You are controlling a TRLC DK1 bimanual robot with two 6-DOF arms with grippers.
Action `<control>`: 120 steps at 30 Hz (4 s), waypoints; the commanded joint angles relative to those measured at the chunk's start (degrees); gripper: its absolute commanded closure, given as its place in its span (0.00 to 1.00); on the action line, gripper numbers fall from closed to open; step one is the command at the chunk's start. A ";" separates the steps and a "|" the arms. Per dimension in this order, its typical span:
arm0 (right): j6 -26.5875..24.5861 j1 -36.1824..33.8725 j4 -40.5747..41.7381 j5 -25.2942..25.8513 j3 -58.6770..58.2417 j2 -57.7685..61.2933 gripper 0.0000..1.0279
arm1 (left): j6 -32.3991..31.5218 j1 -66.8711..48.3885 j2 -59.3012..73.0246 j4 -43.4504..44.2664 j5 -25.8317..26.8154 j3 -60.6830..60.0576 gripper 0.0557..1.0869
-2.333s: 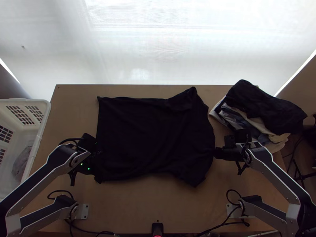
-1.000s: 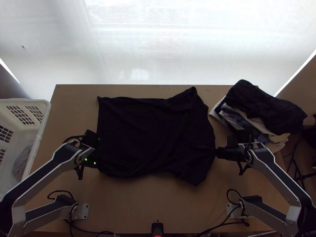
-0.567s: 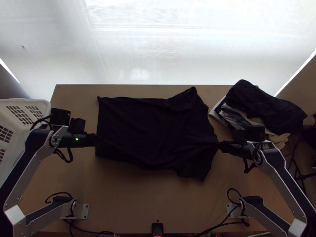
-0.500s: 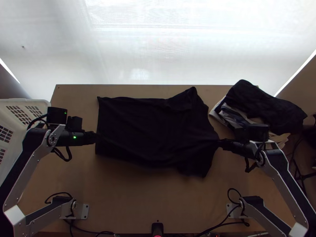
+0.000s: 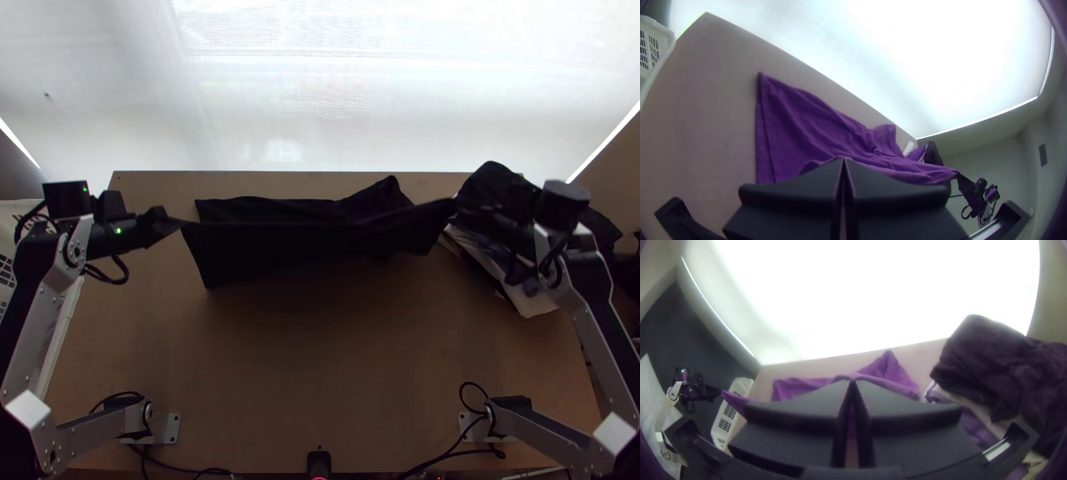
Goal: Fold the t-shirt
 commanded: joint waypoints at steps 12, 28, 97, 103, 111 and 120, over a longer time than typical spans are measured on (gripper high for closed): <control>0.27 1.59 -0.90 3.24 46.84 33.38 0.97 | -6.11 2.43 30.64 -2.09 -0.86 47.08 0.97; 3.78 -2.89 -0.19 1.48 45.43 -0.89 0.97 | -19.12 5.59 -5.04 2.04 0.64 46.12 0.97; 3.52 2.73 12.11 -3.79 6.85 28.73 0.97 | -12.88 -3.81 26.95 36.05 -3.85 -0.29 0.97; 3.25 2.91 12.11 -3.18 9.66 32.42 0.97 | -12.88 -3.55 31.78 35.08 -3.76 3.75 0.97; 3.08 3.00 12.02 -2.74 12.21 34.97 0.97 | -11.73 -2.85 34.33 33.94 -3.76 5.86 0.97; 2.38 2.73 11.93 -1.95 12.56 36.02 0.97 | -10.06 0.84 34.60 32.36 -2.97 6.48 0.97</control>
